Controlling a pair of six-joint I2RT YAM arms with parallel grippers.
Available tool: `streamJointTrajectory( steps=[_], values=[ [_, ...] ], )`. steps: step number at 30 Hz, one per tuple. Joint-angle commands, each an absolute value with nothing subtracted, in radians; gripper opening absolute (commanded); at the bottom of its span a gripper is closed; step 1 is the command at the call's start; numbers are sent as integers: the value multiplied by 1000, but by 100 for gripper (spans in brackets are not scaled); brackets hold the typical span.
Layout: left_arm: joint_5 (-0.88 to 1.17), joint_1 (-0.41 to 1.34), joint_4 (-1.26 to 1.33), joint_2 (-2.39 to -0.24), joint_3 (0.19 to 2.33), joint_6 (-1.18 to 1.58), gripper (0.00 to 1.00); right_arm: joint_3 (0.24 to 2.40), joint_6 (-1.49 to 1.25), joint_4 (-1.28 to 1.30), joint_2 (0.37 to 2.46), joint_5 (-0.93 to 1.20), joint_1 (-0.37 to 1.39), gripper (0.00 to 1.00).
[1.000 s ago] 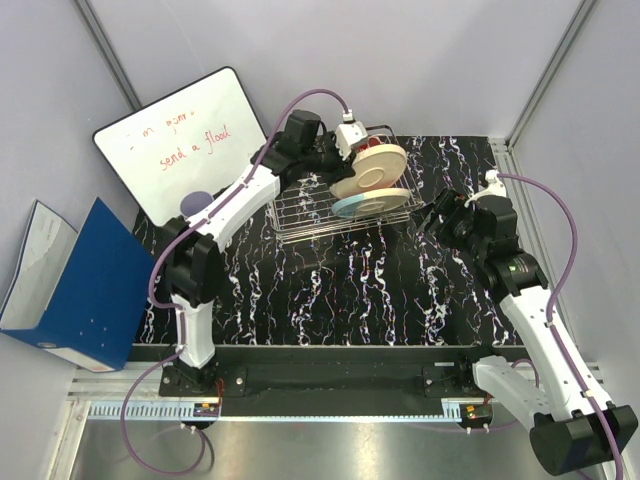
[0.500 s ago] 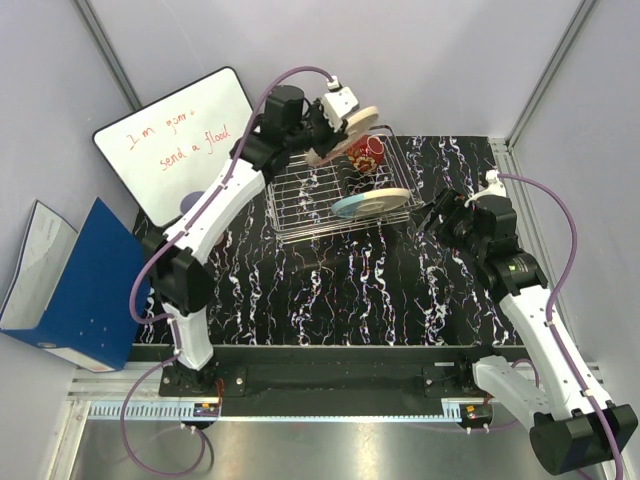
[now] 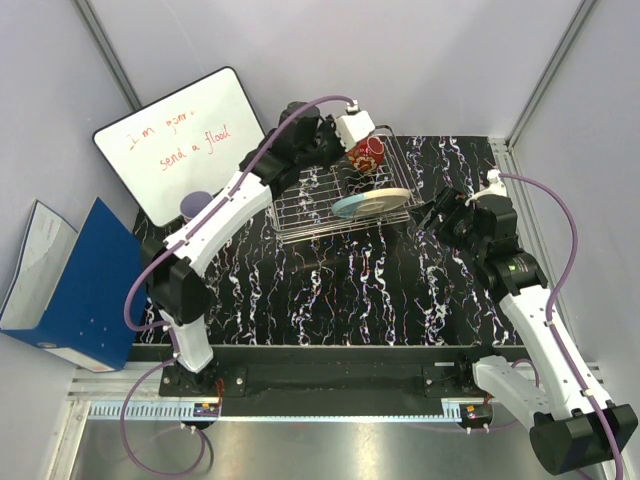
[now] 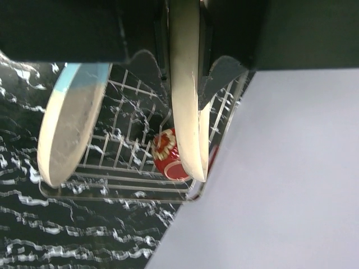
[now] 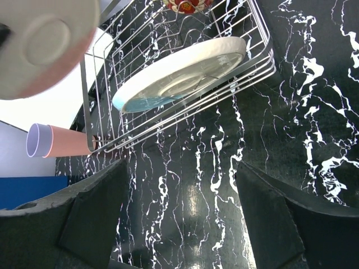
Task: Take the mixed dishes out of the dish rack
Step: Place the plate at the center of the board.
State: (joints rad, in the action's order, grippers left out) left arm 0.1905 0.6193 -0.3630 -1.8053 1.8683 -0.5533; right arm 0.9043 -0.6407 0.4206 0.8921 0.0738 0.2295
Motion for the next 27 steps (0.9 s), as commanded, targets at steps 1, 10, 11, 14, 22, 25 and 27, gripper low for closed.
streamJointTrajectory(
  steps=[1,10,11,14,22,25,27],
  values=[
    [86,624,-167,-1736,1824,-644,0,905,-649,373,881,89,236,86],
    [-324,745,63,-1715,1576,-856,0,899,-704,330,916,92,236,86],
    [-346,761,89,-1710,1554,-877,0,902,-712,324,922,97,238,86],
    [-429,788,210,-1678,1464,-957,0,905,-724,307,940,106,236,86],
    [-612,877,751,-1628,1179,-1323,0,908,-735,293,937,49,236,86],
    [-624,923,974,-1614,1070,-1466,0,933,-735,291,949,34,238,86],
    [-632,949,1084,-1611,1029,-1537,0,953,-732,291,974,34,236,86]
  ],
)
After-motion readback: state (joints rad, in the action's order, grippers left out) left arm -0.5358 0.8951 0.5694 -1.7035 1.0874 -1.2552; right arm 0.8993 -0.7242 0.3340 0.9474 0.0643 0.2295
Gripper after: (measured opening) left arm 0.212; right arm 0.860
